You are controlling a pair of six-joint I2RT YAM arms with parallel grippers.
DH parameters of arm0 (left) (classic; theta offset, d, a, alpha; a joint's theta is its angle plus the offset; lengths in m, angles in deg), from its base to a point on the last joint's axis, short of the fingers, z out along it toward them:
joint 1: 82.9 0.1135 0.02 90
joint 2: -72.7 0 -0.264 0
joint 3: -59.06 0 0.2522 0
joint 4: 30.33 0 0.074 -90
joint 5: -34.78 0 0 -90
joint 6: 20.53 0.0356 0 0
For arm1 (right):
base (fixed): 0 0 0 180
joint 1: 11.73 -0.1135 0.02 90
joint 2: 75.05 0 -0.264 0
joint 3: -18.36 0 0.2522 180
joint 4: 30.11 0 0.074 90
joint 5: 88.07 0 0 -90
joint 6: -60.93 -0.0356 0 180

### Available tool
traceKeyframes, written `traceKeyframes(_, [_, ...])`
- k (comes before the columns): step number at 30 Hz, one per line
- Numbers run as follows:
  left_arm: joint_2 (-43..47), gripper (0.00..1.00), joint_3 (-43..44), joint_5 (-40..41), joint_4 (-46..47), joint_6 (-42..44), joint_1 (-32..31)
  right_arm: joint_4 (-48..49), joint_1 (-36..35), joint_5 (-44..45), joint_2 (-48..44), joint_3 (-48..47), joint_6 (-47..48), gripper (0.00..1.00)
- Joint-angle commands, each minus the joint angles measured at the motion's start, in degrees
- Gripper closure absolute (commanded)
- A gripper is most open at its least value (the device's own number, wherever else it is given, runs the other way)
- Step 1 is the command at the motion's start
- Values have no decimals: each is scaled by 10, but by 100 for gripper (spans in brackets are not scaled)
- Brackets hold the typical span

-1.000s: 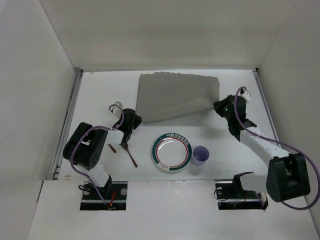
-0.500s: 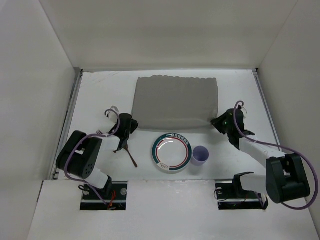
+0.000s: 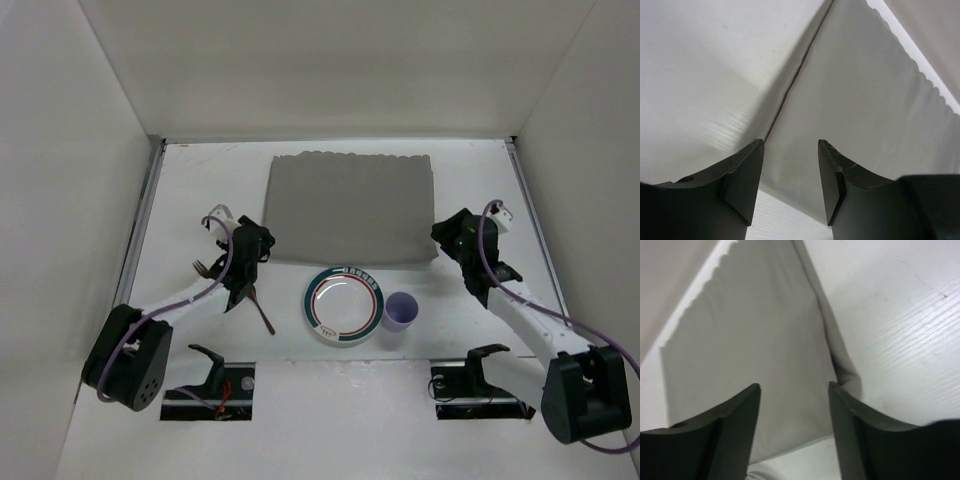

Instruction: Set the dinner table for one person

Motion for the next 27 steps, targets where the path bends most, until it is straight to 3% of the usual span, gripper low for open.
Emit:
traceKeyframes(1, [-36,55,57,8,-21,46,-12,-2,-18,58,21,-29,43,44])
traceKeyframes(5, [-118,55,113,-40,-9,64,-19,3,-55,18,76,-44,40,68])
traceKeyframes(7, [-159,56,133,-57,-8,60,-19,17,-63,-3,102,-21,-1,75])
traceKeyframes(14, [-234,57,117,-85,5,16,7,79,-86,-45,170,30,-115,71])
traceKeyframes(21, [-177,58,37,-43,6,-8,12,117,-107,-45,280,-26,-119,74])
traceKeyframes(27, [-130,57,-3,-16,-14,-30,-4,122,-93,-57,304,-61,-103,70])
